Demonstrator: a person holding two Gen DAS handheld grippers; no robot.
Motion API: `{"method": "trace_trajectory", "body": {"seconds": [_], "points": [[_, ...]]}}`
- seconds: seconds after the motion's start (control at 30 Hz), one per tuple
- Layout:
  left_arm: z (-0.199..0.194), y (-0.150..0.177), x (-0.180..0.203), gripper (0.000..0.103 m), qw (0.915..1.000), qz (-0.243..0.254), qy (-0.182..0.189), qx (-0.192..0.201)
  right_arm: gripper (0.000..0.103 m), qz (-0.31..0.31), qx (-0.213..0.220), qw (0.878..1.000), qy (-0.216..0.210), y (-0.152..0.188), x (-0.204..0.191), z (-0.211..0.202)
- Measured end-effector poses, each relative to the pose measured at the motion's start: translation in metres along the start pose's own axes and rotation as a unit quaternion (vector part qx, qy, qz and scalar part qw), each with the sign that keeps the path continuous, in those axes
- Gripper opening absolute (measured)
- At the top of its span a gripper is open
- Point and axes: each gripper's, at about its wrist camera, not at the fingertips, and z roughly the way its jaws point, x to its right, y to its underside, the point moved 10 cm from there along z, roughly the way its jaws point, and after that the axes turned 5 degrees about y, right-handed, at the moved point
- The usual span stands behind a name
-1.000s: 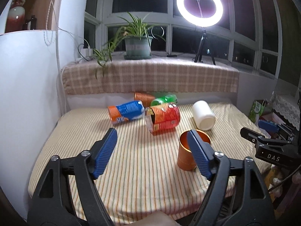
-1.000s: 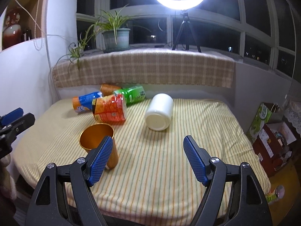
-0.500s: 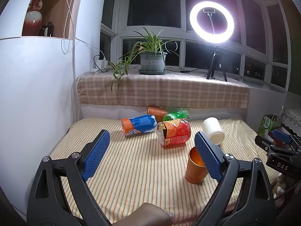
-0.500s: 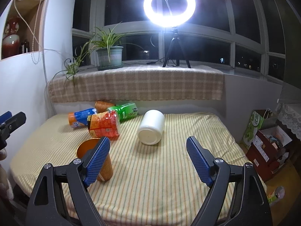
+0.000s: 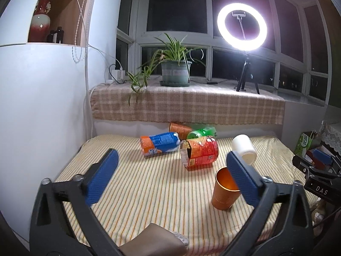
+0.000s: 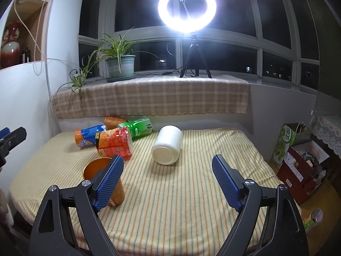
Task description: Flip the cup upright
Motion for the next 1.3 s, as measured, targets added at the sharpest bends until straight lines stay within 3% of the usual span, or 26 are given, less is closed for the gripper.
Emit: {"method": "trace_trajectory", "body": {"seconds": [0.8, 1.3], "points": [[-0.003, -0.008, 0.002, 0.103, 1.0, 0.006, -0.003, 0.005, 0.085, 0.013, -0.009, 1.0, 0.002, 0.002, 0.006, 0.002], [0.01, -0.001, -0.003, 0.103, 0.9998, -0.001, -0.003, -0.021, 0.085, 0.015, -0.018, 1.0, 0.004, 0.007, 0.008, 0.007]]}}
